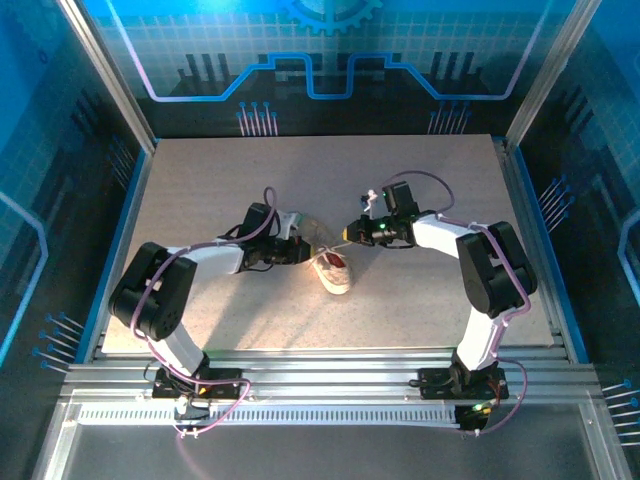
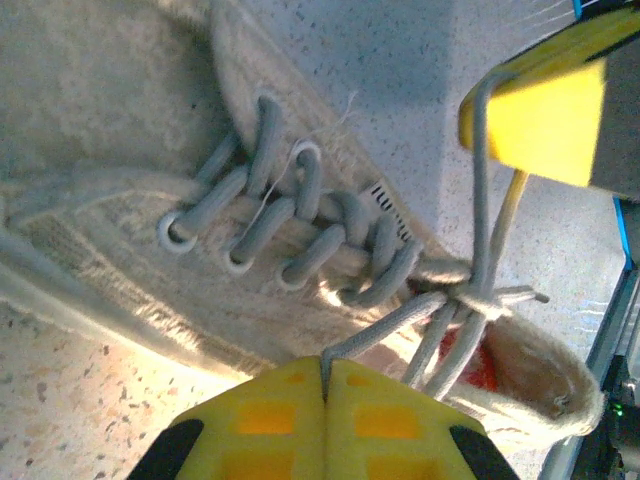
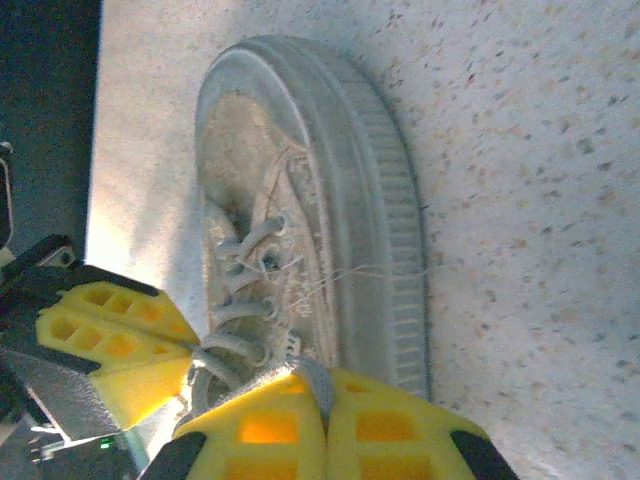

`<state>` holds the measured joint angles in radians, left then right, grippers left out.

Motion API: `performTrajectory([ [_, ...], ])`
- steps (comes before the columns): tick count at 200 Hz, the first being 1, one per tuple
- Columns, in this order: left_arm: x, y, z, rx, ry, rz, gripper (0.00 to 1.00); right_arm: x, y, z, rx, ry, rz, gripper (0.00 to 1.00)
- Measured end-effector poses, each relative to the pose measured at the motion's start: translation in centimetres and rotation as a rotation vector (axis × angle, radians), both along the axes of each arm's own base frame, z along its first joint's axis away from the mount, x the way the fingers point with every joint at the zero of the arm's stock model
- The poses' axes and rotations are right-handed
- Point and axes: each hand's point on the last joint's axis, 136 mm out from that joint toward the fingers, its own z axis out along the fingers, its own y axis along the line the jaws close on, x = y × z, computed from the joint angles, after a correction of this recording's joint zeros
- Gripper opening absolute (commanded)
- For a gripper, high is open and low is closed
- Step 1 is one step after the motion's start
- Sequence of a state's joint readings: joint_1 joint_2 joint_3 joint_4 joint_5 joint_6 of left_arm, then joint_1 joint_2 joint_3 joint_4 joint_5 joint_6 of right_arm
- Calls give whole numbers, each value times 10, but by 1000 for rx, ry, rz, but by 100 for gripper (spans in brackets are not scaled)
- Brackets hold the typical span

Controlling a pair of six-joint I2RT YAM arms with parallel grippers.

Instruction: Tie the shoes

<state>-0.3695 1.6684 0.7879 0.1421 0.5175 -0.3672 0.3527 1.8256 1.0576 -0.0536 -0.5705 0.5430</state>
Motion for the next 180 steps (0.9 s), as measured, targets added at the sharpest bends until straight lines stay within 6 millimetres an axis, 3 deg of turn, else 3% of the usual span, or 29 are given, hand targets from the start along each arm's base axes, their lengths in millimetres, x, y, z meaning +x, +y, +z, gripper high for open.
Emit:
performTrajectory([
  [49,-3,2,-6,1,-8,3,0,5,-8,-1,-114,-49,30,0],
  [105,-9,7,-11,11,-13,15,0,2,0,-4,-197,-97,106,0],
  [168,-13,11,-16,25,-8,25,0,-2,-4,-12,-249,-96,132,0],
  [180,-13,12,-15,29,-15,28,29,0,-3,-8,-249,-106,137,28],
])
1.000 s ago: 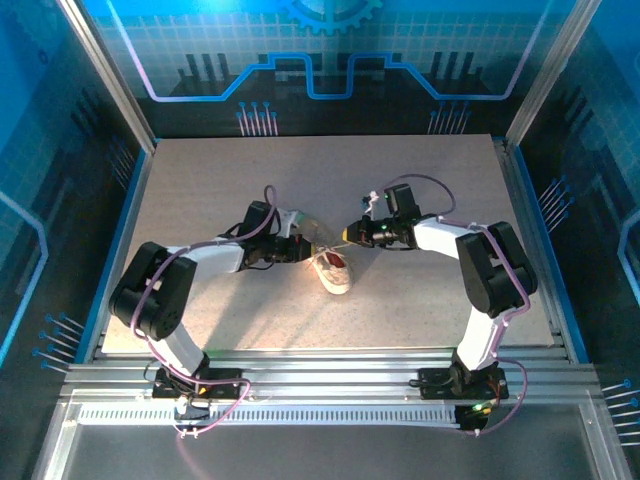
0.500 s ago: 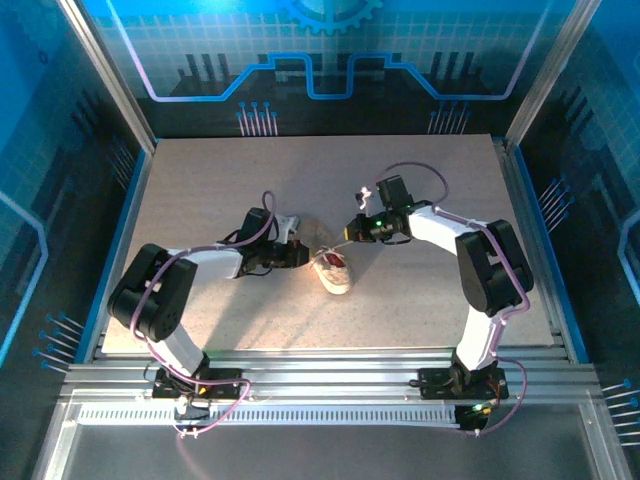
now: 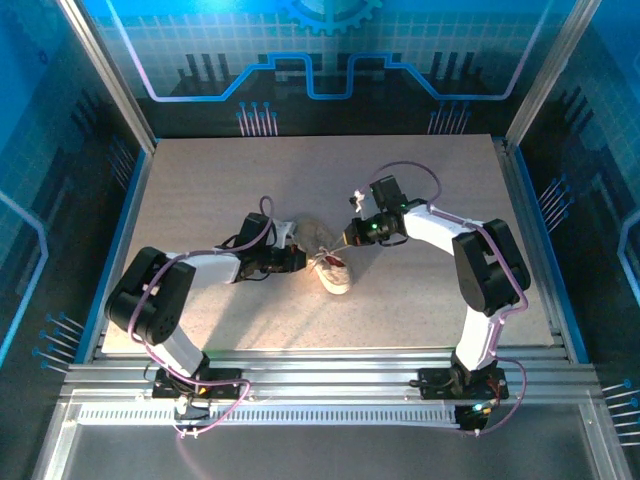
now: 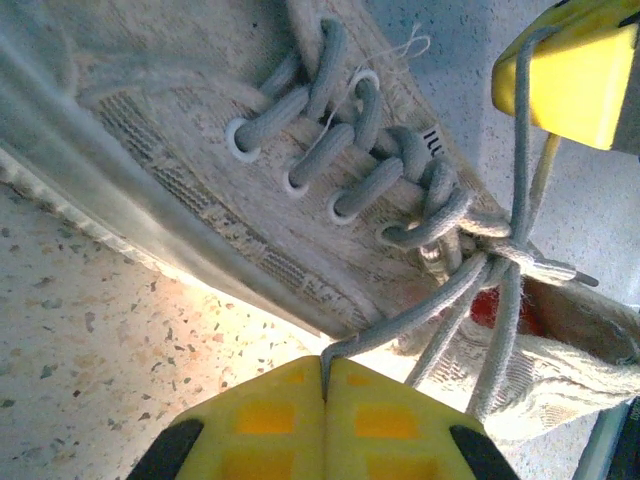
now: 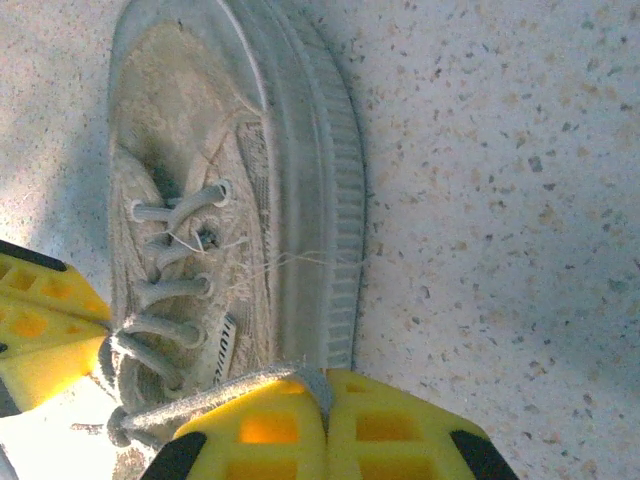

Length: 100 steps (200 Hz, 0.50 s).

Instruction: Tie the shoes

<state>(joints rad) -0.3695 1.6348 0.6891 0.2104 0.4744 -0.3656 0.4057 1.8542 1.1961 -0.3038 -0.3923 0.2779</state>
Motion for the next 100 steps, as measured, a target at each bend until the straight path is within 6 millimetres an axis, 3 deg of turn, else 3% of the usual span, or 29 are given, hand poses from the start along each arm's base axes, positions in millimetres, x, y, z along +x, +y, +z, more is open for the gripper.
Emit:
performTrajectory([
  [13,-2,3,1,14,4,7,41,5,-1,5,-11,-20,0,48],
  [36,-6,10,9,52,-11,13,50,15,-1,24,-20,-78,16,61],
  [49,-7,15,23,69,-50,12,51,19,-4,43,-17,-116,18,80],
  [57,-6,19,34,77,-82,14,51,22,-6,57,-13,-148,23,99],
  [77,0,33,66,102,-180,38,55,33,-19,103,-6,-256,12,100],
  [100,6,56,102,157,-314,90,71,38,-47,144,-29,-371,-38,100],
])
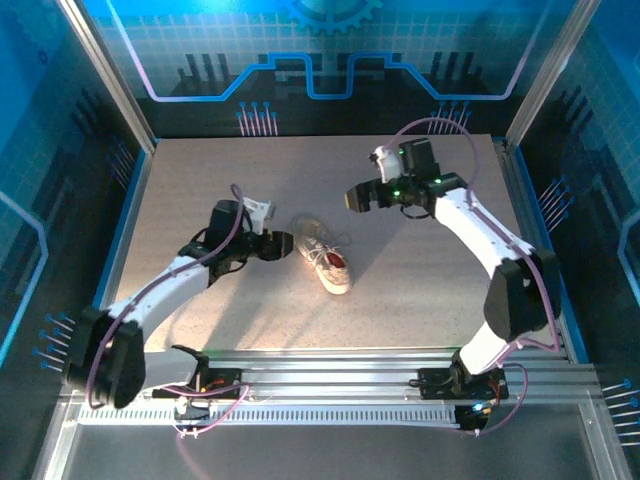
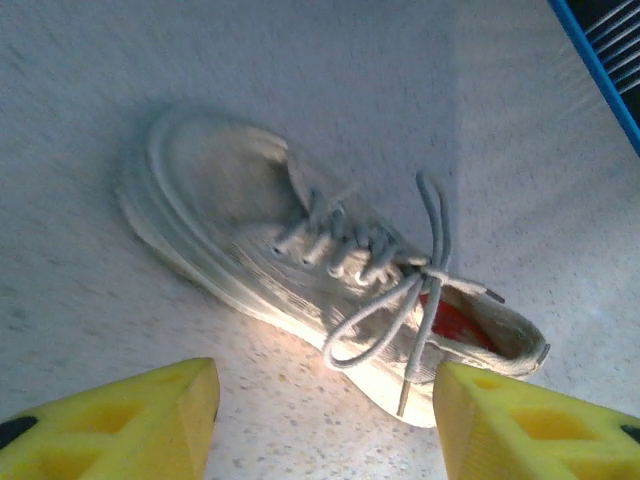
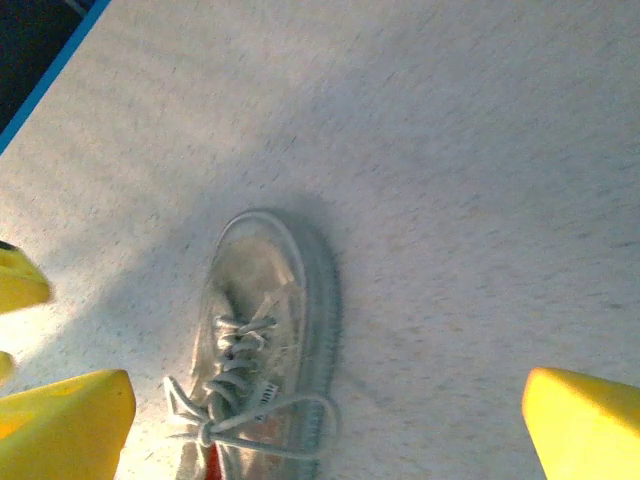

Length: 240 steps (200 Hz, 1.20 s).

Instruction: Tie the shoes

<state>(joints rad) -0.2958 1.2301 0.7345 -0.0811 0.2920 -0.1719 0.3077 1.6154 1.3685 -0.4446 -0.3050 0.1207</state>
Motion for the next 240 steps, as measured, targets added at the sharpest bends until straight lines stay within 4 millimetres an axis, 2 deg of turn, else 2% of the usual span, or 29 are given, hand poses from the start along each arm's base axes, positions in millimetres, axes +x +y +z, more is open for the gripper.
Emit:
performTrajectory([
  [17,2,21,21,64,-96,53,99,1,-29,16,-38,-66,-82,100],
  [30,4,39,35,113,-163,109,99,-1,-57,16,-85,-98,-168,100],
  [43,7,60,45,153,-212,178,99,-6,-86,5,-138,-114,-252,100],
  [65,14,100,43,218,-256,324,99,-20,-133,-35,-237,-134,-387,100],
  [79,17,123,25,259,-253,392,99,-34,-154,-69,-296,-144,-436,100],
  [95,16,139,-8,303,-209,426,99,-51,-171,-109,-348,-160,-466,100],
  [108,16,144,-32,325,-171,427,99,-62,-177,-135,-366,-190,-471,100],
  [126,19,147,-56,319,-161,427,99,-70,-182,-156,-365,-229,-483,100],
  [136,23,149,-66,310,-172,432,99,-67,-184,-157,-358,-241,-493,100],
  [150,29,150,-76,296,-180,430,99,-53,-186,-145,-320,-306,-520,100],
  [161,37,149,-77,280,-210,424,99,-41,-186,-134,-284,-365,-528,100],
  [179,51,145,-78,255,-259,412,99,-27,-181,-133,-247,-420,-518,100],
  [205,59,147,-87,244,-282,420,100,-24,-179,-140,-234,-420,-513,100],
  [240,65,149,-73,229,-345,436,99,-20,-180,-132,-228,-447,-525,100],
])
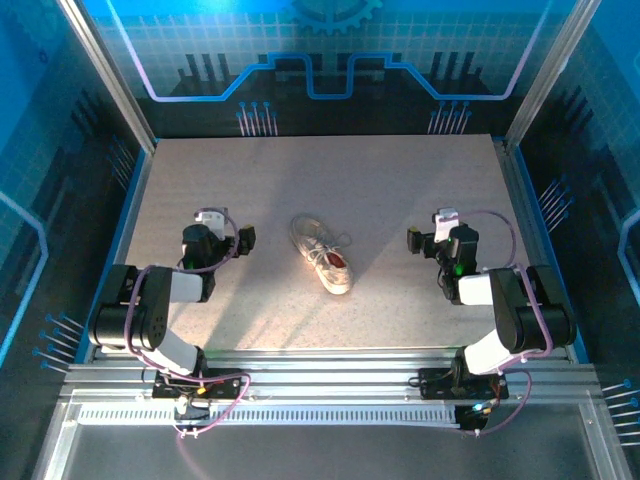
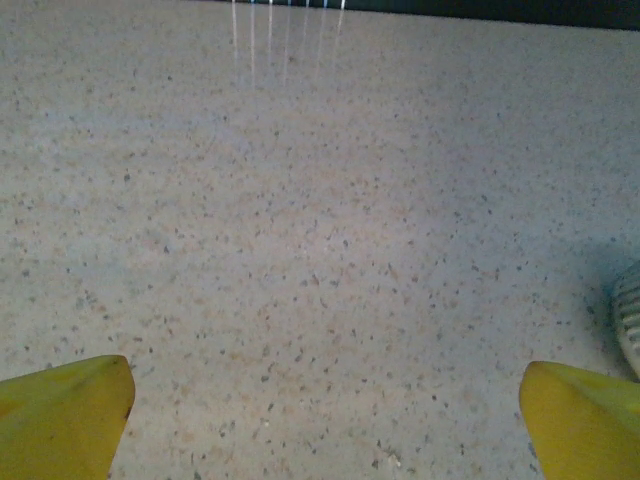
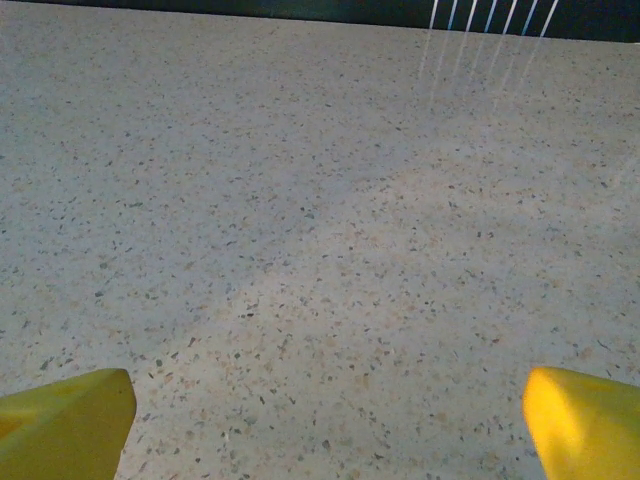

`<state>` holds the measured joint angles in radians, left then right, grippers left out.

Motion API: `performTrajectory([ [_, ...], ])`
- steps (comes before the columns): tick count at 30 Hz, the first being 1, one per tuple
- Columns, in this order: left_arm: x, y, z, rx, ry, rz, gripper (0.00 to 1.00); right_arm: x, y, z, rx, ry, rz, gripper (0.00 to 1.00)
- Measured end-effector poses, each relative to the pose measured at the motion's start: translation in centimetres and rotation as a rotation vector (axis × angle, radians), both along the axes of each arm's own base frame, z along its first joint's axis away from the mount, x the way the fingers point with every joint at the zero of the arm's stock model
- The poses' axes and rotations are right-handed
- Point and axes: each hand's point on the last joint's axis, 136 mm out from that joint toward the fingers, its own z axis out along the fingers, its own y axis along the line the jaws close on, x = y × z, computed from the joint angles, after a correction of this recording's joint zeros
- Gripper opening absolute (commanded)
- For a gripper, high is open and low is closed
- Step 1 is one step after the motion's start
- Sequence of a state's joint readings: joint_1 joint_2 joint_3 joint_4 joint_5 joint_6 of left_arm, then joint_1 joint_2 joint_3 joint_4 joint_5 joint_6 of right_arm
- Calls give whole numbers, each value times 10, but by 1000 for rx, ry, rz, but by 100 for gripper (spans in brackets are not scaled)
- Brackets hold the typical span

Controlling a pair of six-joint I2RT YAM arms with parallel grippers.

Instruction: Tie the shoes

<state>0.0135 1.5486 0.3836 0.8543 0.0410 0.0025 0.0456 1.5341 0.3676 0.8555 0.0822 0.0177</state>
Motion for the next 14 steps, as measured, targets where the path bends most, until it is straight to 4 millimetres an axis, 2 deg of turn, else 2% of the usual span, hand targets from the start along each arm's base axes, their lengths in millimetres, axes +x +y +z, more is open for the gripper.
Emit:
performTrajectory([
  [14,2,0,5,1,-20,3,99,3,4,4,-19,-13,7,100],
])
